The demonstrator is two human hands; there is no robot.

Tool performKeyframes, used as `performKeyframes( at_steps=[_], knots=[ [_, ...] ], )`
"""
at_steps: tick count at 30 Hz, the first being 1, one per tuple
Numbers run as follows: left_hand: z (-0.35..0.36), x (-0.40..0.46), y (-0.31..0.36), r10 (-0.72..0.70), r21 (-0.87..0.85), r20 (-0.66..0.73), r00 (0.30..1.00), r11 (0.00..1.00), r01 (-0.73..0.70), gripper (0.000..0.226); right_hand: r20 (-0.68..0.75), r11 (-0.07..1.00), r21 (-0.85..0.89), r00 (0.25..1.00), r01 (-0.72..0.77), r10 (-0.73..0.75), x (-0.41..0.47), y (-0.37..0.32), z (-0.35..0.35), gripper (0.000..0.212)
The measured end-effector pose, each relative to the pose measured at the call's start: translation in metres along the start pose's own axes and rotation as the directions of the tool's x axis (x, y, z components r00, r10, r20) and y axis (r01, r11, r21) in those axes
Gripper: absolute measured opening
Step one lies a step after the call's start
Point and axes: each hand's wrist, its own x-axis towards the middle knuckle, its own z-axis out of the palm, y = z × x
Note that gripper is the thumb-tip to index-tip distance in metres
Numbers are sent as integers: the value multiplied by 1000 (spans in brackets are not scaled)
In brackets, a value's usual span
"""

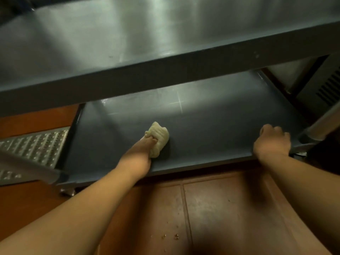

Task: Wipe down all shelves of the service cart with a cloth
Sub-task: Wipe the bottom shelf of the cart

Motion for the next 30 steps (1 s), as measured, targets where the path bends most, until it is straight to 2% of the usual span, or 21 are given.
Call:
performKeyframes(
  at_steps=[2,6,8,11,13,14,15,16,17,18,19,20,21,22,23,24,25,27,28,29,30],
  knots=[
    [-10,-23,-26,-64,38,7,998,997,64,67,44,1000,28,999,10,-11,-3,0,-11,20],
    [-40,-67,-84,-249,66,-89,964,965,255,66,162,998,59,987,-15,6,-22,-4,-37,29],
    [-44,-83,-109,-356,6,-121,927,933,359,64,109,995,98,993,29,-40,-40,-24,-54,27],
    [-38,-94,-121,-453,-181,-172,875,887,424,58,-18,930,203,951,305,-308,-75,-84,-72,28],
    [-42,-95,-113,-517,-373,-207,831,827,421,48,-78,789,371,863,490,-500,-114,-137,-75,31],
    [-47,-93,-108,-546,-468,-209,812,785,407,42,-81,703,485,827,520,-556,-137,-167,-73,31],
    [-52,-92,-102,-581,-578,-175,795,714,395,39,-50,618,626,815,476,-577,-161,-197,-73,30],
    [-57,-91,-97,-606,-696,-122,786,617,367,40,26,538,772,830,337,-558,-186,-228,-72,28],
    [-62,-91,-92,-620,-808,-57,783,490,329,45,157,452,883,830,125,-536,-212,-256,-76,31],
    [-65,-93,-89,-623,-898,4,782,342,277,51,292,349,931,797,-110,-528,-235,-281,-84,40],
    [-68,-97,-86,-621,-952,72,780,190,239,57,428,239,903,718,-356,-548,-253,-302,-91,50],
    [-68,-101,-85,-611,-978,131,780,48,202,60,536,147,807,605,-572,-588,-266,-318,-97,55],
    [-68,-105,-86,-597,-983,177,783,-61,175,58,590,98,702,498,-705,-636,-275,-328,-103,53],
    [-68,-111,-89,-588,-980,196,785,-141,140,51,604,78,633,428,-770,-673,-282,-336,-106,50],
    [-69,-116,-95,-583,-974,205,786,-203,104,44,594,70,607,393,-792,-702,-287,-341,-107,46],
    [-68,-122,-103,-560,-963,213,801,-261,73,38,594,98,626,393,-773,-702,-290,-346,-104,42],
    [-70,-129,-112,-516,-952,223,827,-299,70,36,594,129,670,423,-731,-685,-292,-352,-99,42],
    [-72,-142,-131,-419,-942,279,864,-296,161,37,560,194,802,599,-564,-573,-288,-369,-96,41],
    [-73,-149,-139,-393,-934,328,859,-269,234,38,489,244,871,704,-427,-514,-286,-379,-100,31],
    [-74,-157,-147,-404,-921,381,832,-247,302,38,382,299,918,788,-262,-483,-283,-390,-103,27],
    [-73,-164,-154,-435,-904,425,794,-241,352,37,254,380,923,837,-61,-484,-278,-402,-106,34]
  ],
)
